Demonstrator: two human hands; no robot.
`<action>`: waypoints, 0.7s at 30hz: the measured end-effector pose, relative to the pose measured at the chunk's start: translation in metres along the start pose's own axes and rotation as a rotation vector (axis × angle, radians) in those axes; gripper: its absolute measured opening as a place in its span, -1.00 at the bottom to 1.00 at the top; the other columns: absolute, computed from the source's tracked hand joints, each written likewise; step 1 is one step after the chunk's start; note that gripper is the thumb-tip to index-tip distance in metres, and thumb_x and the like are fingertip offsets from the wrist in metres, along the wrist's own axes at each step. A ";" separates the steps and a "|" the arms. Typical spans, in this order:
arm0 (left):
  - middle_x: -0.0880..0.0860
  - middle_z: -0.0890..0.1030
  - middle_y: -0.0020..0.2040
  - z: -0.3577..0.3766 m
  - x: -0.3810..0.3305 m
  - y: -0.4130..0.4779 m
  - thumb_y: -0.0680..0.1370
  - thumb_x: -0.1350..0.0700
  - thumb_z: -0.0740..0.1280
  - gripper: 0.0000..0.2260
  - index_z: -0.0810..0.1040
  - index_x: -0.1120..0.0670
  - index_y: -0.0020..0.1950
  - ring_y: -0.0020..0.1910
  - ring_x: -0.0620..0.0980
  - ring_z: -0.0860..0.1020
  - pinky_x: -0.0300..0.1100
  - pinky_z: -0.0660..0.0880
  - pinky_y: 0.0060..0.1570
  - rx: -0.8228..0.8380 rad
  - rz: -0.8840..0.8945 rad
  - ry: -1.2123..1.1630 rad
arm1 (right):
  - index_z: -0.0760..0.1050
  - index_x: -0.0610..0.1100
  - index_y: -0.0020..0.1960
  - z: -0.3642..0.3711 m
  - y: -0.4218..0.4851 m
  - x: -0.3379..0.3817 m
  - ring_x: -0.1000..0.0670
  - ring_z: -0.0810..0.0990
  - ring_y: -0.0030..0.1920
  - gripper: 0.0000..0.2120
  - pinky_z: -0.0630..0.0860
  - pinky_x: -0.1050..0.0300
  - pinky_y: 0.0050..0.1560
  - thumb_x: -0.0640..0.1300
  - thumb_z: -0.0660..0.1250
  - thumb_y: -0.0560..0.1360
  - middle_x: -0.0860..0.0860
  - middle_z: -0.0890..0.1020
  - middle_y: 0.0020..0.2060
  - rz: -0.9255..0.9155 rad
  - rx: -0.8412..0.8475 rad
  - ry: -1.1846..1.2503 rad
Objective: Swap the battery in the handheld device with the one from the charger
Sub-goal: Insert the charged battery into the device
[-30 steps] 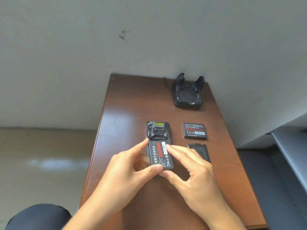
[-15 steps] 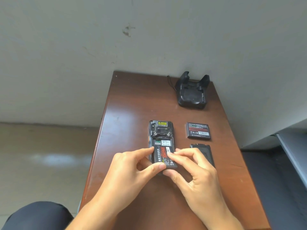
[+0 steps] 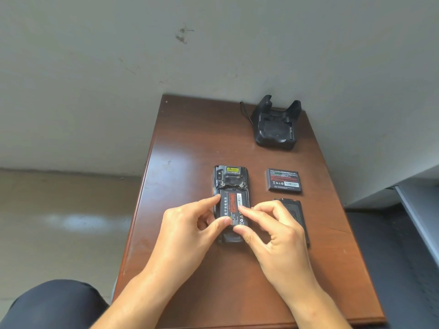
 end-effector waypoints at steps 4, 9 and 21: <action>-0.13 0.58 -0.40 0.004 0.006 0.001 0.42 -0.03 0.52 -0.58 0.62 -0.10 0.28 -0.50 -0.17 0.50 -0.19 0.57 -0.28 0.010 -0.044 -0.010 | 0.70 0.02 0.21 -0.001 0.002 -0.001 0.22 0.54 -0.06 -0.65 0.41 0.44 -0.03 0.06 0.50 0.44 0.13 0.57 -0.07 0.016 0.001 -0.005; -0.13 0.60 -0.38 0.005 0.009 0.003 0.43 -0.01 0.53 -0.59 0.61 -0.11 0.27 -0.50 -0.16 0.53 -0.20 0.56 -0.26 0.027 -0.069 -0.023 | 0.70 0.05 0.19 0.000 0.004 -0.003 0.11 0.58 -0.02 -0.67 0.46 0.37 -0.05 0.07 0.53 0.45 0.16 0.58 -0.05 0.058 0.019 0.001; -0.17 0.56 -0.33 0.010 0.010 0.008 0.44 0.02 0.53 -0.52 0.52 -0.20 0.32 -0.46 -0.19 0.52 -0.12 0.62 -0.31 0.080 -0.076 -0.018 | 0.71 0.10 0.14 0.006 0.014 -0.005 0.15 0.59 0.02 -0.68 0.41 0.42 -0.10 -0.03 0.61 0.40 0.22 0.60 -0.06 0.174 0.117 0.004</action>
Point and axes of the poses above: each hand's wrist, its own y-axis towards the middle knuckle, its own z-axis out of the palm, x = y × z, the point moved 9 cm from there along y, towards the middle knuckle
